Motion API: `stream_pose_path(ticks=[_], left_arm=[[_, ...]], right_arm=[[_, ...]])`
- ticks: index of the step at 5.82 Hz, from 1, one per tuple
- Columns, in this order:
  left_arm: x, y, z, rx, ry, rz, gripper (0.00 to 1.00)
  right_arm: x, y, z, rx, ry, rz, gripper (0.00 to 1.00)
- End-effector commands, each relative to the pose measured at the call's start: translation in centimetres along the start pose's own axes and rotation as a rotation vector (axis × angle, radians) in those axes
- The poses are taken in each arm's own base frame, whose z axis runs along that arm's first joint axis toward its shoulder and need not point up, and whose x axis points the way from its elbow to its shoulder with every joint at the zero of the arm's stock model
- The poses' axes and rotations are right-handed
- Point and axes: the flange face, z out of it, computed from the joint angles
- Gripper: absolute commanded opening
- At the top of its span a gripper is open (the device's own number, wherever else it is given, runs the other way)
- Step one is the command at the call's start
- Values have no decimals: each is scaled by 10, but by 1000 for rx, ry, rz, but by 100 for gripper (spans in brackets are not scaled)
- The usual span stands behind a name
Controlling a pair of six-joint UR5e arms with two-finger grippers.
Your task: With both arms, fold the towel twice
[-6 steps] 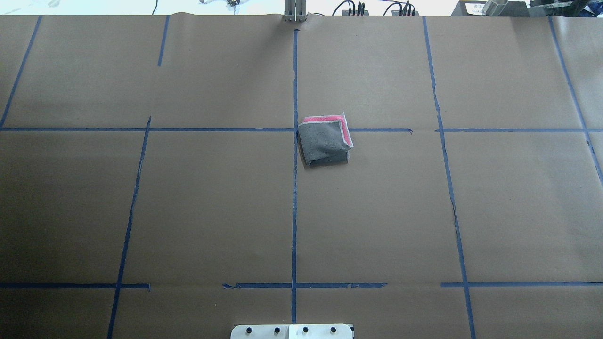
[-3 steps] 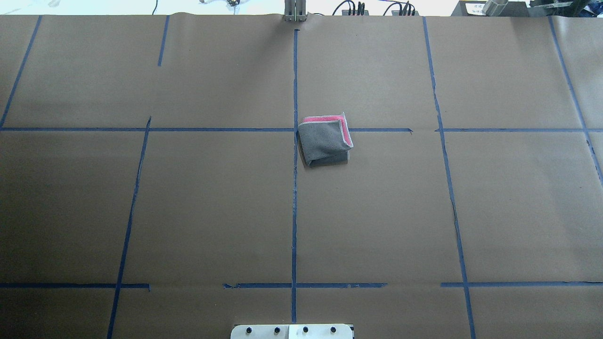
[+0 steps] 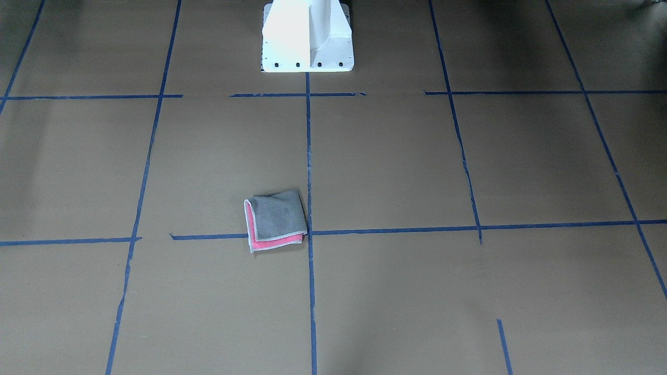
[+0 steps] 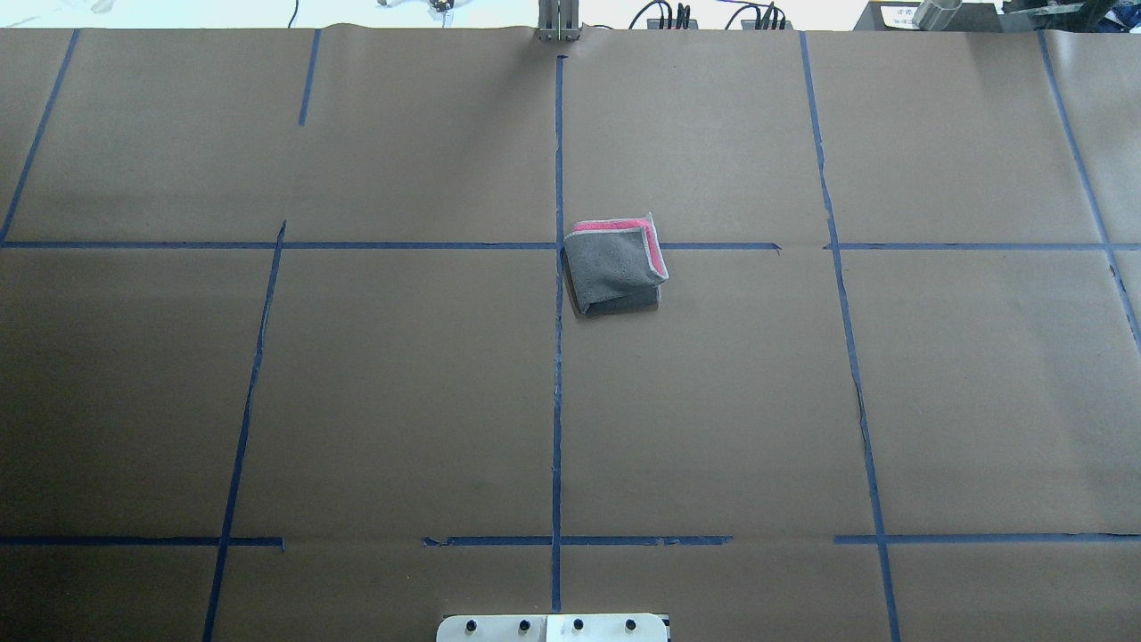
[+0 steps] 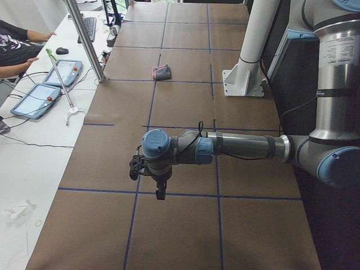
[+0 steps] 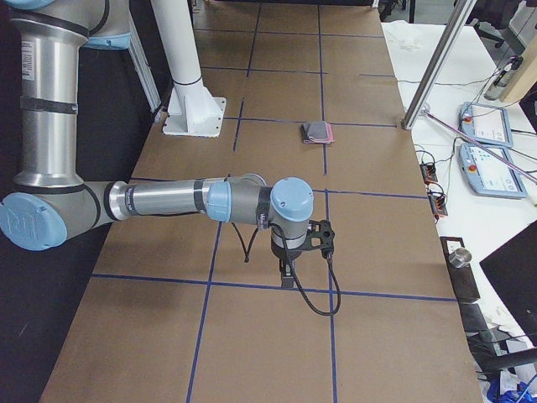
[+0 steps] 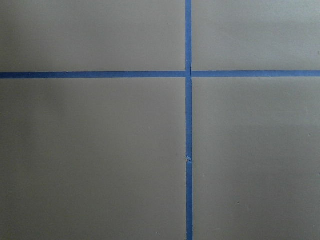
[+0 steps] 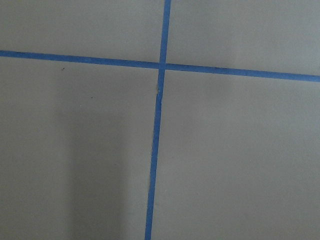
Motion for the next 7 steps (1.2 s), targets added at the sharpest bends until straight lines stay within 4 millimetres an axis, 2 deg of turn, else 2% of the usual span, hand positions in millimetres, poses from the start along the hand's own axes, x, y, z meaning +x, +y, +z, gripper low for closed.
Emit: stream_pose_path(ticks=[1,3,4,5,7], left_arm=[[0,-1,1,-3,0,1,100],[-1,-1,2,-5,0,-2,100],[0,-2,1,-4,0,-1,100],[0,-2,1,-4,0,0,100],[0,-3,1,-4,-2,0,100]], right_arm=[[3,-2,4,-9,1,3,100],[-11,-10,28,-62,17,-38,100],[0,-11,43,-69,42,-48,100],[21,-13,67,-47,45,-71,100],[25,-16,71,-31,45,-48,100]])
